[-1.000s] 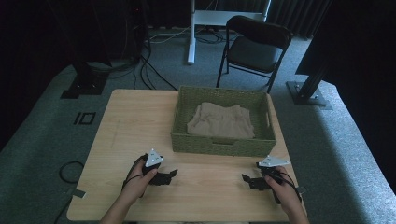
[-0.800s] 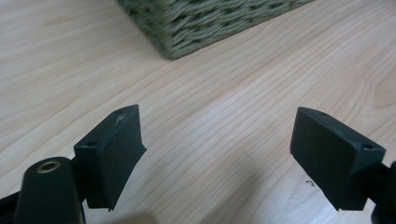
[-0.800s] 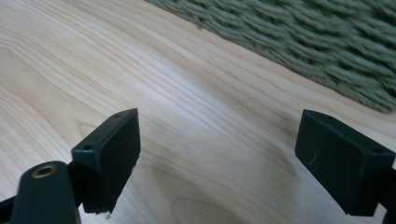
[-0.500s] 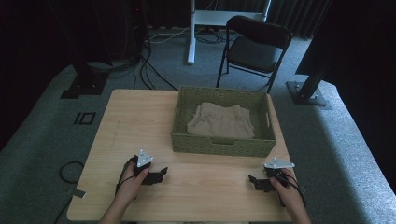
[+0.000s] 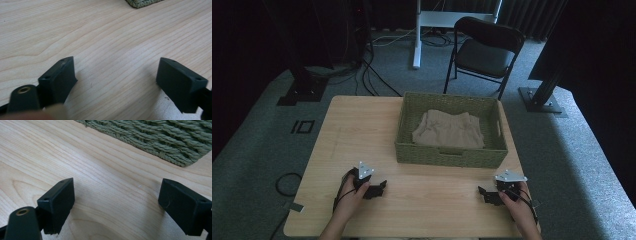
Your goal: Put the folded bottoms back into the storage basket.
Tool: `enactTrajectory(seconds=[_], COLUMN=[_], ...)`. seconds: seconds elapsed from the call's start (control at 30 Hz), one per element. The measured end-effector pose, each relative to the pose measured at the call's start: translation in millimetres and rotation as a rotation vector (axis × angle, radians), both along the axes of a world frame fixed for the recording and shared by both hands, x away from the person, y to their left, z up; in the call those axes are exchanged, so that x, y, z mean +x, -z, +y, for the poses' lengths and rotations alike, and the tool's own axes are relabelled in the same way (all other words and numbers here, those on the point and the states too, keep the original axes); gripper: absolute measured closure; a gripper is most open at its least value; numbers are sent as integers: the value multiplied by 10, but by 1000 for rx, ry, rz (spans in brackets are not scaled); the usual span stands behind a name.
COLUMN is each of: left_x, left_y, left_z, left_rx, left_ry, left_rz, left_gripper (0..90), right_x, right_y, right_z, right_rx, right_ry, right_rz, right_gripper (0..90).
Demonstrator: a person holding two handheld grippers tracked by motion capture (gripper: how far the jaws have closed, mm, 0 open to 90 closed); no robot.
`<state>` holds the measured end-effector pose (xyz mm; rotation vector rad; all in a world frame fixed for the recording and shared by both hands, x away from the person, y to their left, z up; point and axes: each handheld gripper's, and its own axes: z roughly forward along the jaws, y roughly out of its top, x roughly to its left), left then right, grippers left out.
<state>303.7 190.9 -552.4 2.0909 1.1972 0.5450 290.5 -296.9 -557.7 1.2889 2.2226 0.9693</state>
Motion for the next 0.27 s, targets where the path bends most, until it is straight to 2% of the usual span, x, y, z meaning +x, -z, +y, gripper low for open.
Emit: enactTrajectory(seconds=[0.1,0.27], left_x=[-12,0], left_y=[4,5], left_z=[-6,-3], left_rx=[-13,-7], left_ry=[-32,-54], left_rz=[10,19], left_gripper=[160,122], right_x=[0,0], right_y=[0,1], right_z=[0,2], right_rx=[-1,-3], right_ry=[-1,-3], right_rz=[0,1], right_gripper=[129,123])
